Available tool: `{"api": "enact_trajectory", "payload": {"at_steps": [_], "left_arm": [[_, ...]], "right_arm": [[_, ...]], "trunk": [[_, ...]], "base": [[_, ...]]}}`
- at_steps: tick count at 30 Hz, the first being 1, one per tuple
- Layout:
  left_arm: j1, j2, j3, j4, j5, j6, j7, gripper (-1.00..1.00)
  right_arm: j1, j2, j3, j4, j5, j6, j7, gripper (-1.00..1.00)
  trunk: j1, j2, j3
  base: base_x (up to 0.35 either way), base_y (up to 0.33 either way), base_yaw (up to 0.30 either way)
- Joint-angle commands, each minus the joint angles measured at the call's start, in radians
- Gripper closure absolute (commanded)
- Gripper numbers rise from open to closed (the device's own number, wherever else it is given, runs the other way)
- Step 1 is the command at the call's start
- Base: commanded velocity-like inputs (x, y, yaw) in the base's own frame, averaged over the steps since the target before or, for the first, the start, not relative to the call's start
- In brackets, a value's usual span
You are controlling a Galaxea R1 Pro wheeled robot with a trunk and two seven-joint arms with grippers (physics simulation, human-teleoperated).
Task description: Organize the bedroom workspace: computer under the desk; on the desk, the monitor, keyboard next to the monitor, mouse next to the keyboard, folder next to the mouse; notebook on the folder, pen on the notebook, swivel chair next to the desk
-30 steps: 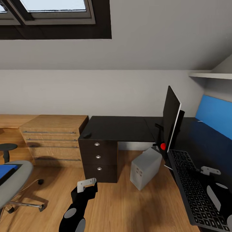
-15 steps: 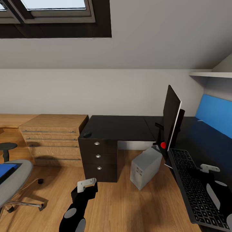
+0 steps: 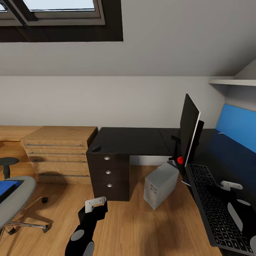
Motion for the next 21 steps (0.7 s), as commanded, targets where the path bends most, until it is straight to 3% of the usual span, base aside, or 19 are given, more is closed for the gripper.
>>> {"api": "enact_trajectory", "payload": {"at_steps": [1,21], "left_arm": [[-0.001,0.001,-0.002,-0.001,0.009,0.003,0.008,-1.0],[-0.001,0.002,-0.001,0.0,0.008,0.003,0.008,-1.0]], "right_arm": [[0.0,0.0,-0.002,0.056,-0.006,0.006,0.006,-1.0],[0.0,0.001,-0.002,0.056,-0.006,0.006,-0.007,-1.0]], "trunk": [[0.0,0.0,-0.001],[0.0,0.0,-0.001]], "base": [[-0.006,0.0,0.0],[-0.173,0.0,0.0]]}}
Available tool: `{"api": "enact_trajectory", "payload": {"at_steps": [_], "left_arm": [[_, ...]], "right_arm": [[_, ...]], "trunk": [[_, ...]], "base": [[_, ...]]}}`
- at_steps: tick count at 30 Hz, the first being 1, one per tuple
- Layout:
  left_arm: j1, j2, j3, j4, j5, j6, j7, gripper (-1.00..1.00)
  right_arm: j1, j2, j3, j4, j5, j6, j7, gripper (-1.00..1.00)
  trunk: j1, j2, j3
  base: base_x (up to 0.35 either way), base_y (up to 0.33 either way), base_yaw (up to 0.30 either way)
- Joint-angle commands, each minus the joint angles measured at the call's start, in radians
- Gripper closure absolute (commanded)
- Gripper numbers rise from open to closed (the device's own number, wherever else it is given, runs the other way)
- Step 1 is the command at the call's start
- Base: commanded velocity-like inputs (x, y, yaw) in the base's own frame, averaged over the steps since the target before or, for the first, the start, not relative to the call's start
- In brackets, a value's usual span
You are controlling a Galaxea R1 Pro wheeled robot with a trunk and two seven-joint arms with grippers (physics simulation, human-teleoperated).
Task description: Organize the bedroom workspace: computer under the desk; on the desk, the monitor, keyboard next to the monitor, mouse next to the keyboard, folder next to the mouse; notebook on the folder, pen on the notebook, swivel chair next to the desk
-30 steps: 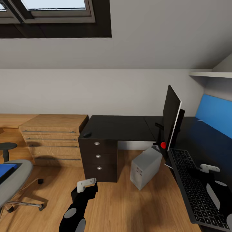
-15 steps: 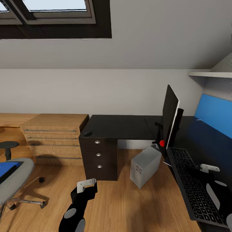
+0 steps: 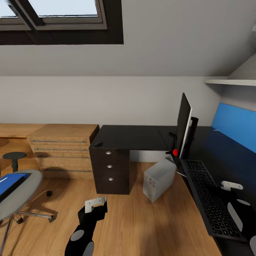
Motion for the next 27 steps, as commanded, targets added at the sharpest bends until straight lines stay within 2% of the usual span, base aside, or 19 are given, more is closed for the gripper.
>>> {"api": "enact_trajectory", "payload": {"at_steps": [1,18,27], "left_arm": [[-0.001,0.0,-0.001,-0.001,0.009,0.003,0.008,-1.0],[-0.001,0.0,-0.002,-0.001,0.009,0.003,0.008,-1.0],[-0.001,0.0,-0.002,-0.001,0.009,0.003,0.008,-1.0]], "right_arm": [[0.0,0.0,-0.003,0.056,-0.006,0.006,0.005,-1.0],[0.0,0.0,-0.004,0.055,-0.006,0.006,0.006,-1.0],[0.0,0.0,-0.004,0.055,-0.006,0.006,0.006,-1.0]], "trunk": [[-0.001,-0.001,-0.001],[-0.001,-0.001,-0.001],[-0.001,-0.001,-0.001]], "base": [[-0.299,0.0,0.0],[-0.234,0.0,0.0],[-0.183,0.084,0.0]]}}
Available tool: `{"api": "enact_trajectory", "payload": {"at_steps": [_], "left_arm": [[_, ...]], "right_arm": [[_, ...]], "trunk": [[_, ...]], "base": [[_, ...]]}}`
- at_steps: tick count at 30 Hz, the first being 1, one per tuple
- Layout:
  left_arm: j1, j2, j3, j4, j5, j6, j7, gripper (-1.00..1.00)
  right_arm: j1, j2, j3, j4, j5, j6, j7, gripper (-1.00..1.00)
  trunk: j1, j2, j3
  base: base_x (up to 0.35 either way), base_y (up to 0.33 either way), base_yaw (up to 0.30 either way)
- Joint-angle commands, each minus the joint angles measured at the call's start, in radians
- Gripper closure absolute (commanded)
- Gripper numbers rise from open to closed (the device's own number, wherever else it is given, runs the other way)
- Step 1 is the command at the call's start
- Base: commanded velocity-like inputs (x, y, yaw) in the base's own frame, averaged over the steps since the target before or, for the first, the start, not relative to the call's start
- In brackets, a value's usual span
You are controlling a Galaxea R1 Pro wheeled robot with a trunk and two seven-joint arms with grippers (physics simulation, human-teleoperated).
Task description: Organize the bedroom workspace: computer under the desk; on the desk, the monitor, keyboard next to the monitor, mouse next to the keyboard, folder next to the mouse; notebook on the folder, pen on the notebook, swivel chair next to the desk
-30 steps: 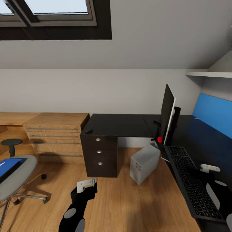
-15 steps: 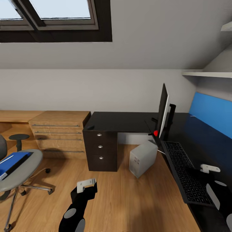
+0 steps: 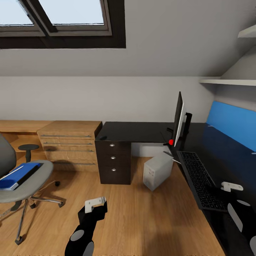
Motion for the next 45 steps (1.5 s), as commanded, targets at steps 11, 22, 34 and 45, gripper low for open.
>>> {"api": "enact_trajectory", "payload": {"at_steps": [11,22,34,45], "left_arm": [[-0.001,0.0,-0.002,-0.001,0.01,0.002,0.008,-1.0],[-0.001,0.0,-0.002,-0.001,0.009,0.003,0.008,-1.0],[-0.001,0.0,-0.001,-0.001,0.01,0.004,0.008,-1.0],[-0.001,0.0,-0.002,-0.001,0.01,0.004,0.008,-1.0]], "right_arm": [[0.0,0.0,-0.001,0.043,-0.007,0.006,0.006,-1.0],[0.0,0.0,-0.001,0.043,-0.006,0.006,0.006,-1.0],[0.0,0.0,-0.002,0.043,-0.007,0.005,0.005,-1.0],[0.0,0.0,-0.002,0.043,-0.007,0.005,0.006,-1.0]], "trunk": [[0.0,-0.001,-0.001],[0.0,-0.001,-0.001],[0.0,-0.001,-0.001],[0.0,-0.001,-0.001]], "base": [[-0.19,0.158,0.0],[-0.085,0.07,0.0],[-0.169,0.001,0.0],[-0.285,0.0,0.0]]}}
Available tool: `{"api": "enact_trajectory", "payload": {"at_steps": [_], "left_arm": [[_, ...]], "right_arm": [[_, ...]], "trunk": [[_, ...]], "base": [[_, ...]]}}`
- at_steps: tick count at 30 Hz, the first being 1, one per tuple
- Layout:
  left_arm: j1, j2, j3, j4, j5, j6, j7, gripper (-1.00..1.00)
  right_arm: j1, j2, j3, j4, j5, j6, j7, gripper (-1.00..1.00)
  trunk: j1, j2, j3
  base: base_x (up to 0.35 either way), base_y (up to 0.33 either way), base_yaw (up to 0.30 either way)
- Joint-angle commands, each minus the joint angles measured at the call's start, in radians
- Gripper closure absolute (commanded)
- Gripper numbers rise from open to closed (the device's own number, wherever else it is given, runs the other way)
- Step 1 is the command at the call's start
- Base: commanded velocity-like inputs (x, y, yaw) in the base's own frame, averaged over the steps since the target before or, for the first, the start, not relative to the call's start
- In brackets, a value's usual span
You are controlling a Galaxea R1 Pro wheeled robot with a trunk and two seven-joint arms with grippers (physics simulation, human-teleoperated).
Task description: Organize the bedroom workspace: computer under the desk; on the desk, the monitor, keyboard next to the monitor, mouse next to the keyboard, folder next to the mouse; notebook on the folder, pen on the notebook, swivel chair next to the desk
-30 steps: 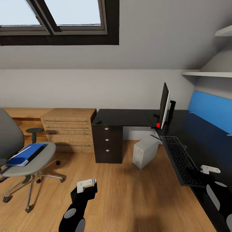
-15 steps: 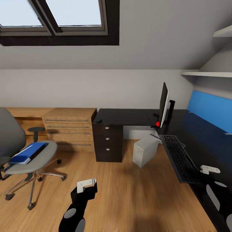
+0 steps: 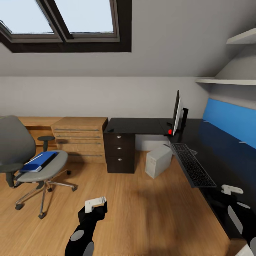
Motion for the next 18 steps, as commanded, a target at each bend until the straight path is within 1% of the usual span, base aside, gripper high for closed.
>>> {"api": "enact_trajectory", "payload": {"at_steps": [1,6,18], "left_arm": [[-0.001,0.0,-0.001,-0.001,0.008,0.003,0.008,-1.0],[-0.001,0.0,-0.002,-0.001,0.008,0.003,0.008,-1.0],[-0.001,0.0,-0.002,-0.001,0.009,0.003,0.008,-1.0]], "right_arm": [[0.0,0.0,-0.003,0.002,-0.002,0.008,0.005,-1.0],[0.0,0.0,-0.002,0.002,-0.002,0.008,0.005,-1.0],[0.0,0.0,-0.003,0.001,-0.002,0.008,0.005,-1.0]], "trunk": [[0.0,-0.001,-0.001],[0.0,-0.001,-0.001],[-0.046,0.083,0.037]], "base": [[-0.065,0.0,0.0],[-0.022,0.0,0.0],[-0.001,0.0,0.0]]}}
